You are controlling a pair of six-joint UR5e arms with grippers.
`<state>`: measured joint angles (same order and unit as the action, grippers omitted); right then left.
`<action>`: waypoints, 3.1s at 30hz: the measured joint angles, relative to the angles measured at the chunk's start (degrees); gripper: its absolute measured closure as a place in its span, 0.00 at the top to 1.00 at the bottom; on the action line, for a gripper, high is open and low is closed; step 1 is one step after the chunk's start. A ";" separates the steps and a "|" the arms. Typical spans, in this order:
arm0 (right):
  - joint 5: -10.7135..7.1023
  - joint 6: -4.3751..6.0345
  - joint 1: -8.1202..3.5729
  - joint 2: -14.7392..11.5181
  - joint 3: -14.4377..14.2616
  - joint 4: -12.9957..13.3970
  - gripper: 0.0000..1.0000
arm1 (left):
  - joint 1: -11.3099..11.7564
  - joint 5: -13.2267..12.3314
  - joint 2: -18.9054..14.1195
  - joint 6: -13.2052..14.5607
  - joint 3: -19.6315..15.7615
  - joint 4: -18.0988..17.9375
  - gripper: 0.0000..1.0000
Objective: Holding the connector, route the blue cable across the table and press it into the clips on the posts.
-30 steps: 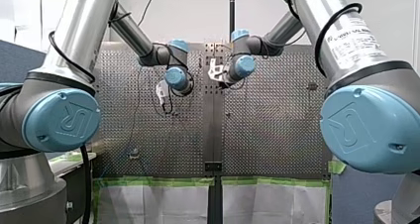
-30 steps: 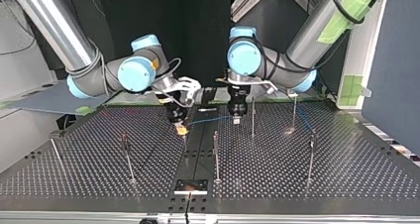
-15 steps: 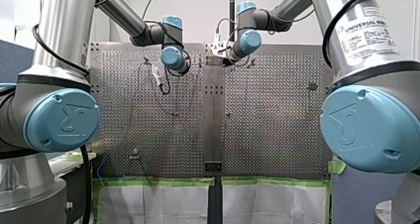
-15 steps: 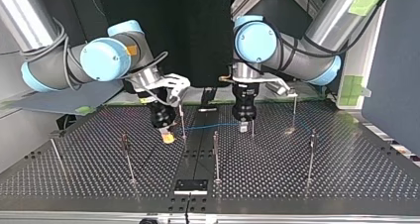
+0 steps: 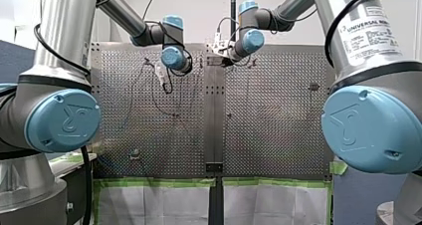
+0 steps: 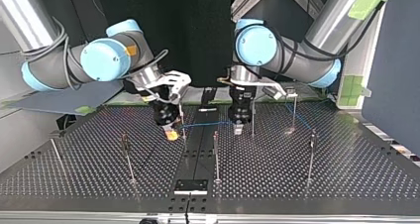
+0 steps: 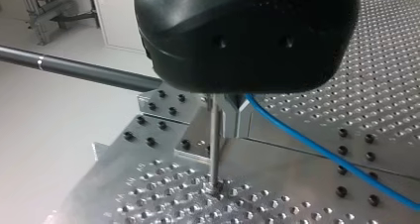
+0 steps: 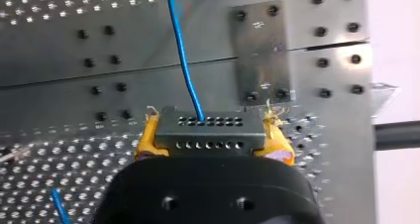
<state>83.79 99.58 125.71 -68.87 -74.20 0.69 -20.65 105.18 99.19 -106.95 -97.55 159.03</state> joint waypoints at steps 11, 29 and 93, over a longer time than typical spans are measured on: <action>-1.50 0.07 -1.03 0.68 0.36 0.40 0.00 | 1.60 -0.90 0.80 -0.01 4.08 0.85 0.00; -4.48 1.84 -4.95 2.01 3.26 0.59 0.00 | 2.45 -3.55 8.75 0.32 11.52 1.82 0.00; -5.19 2.21 -7.29 1.67 3.98 -0.02 0.00 | -3.83 -5.40 -5.96 1.62 3.66 14.24 1.00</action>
<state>78.60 101.79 118.43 -67.20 -70.22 0.66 -24.48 99.77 93.24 -105.34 -93.89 173.26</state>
